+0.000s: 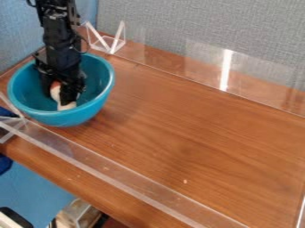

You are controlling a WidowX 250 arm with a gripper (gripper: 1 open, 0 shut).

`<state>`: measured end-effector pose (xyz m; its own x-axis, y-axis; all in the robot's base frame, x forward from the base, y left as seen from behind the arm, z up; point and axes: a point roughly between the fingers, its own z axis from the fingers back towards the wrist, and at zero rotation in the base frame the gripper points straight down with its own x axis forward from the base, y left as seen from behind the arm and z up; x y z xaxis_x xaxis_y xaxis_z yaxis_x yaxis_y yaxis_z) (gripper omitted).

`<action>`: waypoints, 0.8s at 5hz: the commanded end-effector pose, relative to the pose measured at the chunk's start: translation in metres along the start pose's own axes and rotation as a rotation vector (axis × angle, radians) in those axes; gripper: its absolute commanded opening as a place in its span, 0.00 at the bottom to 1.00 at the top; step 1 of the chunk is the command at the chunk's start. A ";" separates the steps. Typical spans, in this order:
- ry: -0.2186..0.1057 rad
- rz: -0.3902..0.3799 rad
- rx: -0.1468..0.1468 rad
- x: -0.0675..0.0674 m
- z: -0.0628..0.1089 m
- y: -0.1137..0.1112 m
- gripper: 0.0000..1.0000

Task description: Put the mushroom in the blue bowl

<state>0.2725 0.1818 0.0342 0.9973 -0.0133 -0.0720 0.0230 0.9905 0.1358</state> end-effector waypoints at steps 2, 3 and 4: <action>0.002 0.002 -0.004 -0.001 -0.007 0.016 0.00; 0.006 0.026 -0.007 0.005 -0.004 0.022 1.00; 0.006 0.050 -0.013 0.010 0.001 0.026 1.00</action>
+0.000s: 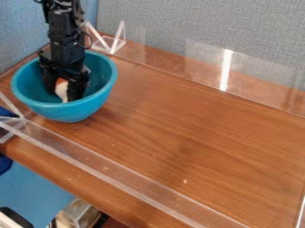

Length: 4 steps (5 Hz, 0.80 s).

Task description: Put the mushroom in the blue bowl

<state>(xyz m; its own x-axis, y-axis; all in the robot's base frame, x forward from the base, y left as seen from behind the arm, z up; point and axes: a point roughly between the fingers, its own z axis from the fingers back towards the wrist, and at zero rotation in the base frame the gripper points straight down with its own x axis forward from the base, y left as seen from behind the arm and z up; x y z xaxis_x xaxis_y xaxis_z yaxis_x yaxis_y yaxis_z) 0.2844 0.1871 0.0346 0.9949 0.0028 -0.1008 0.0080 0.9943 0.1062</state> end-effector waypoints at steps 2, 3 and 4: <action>-0.029 0.082 0.014 -0.028 0.003 0.007 1.00; -0.027 0.102 0.011 -0.042 0.003 0.000 1.00; -0.027 0.160 0.003 -0.046 0.008 -0.006 1.00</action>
<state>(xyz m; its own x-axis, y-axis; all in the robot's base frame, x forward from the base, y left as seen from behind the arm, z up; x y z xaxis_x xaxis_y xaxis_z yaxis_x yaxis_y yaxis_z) 0.2403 0.1746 0.0350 0.9872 0.1324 -0.0886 -0.1228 0.9867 0.1069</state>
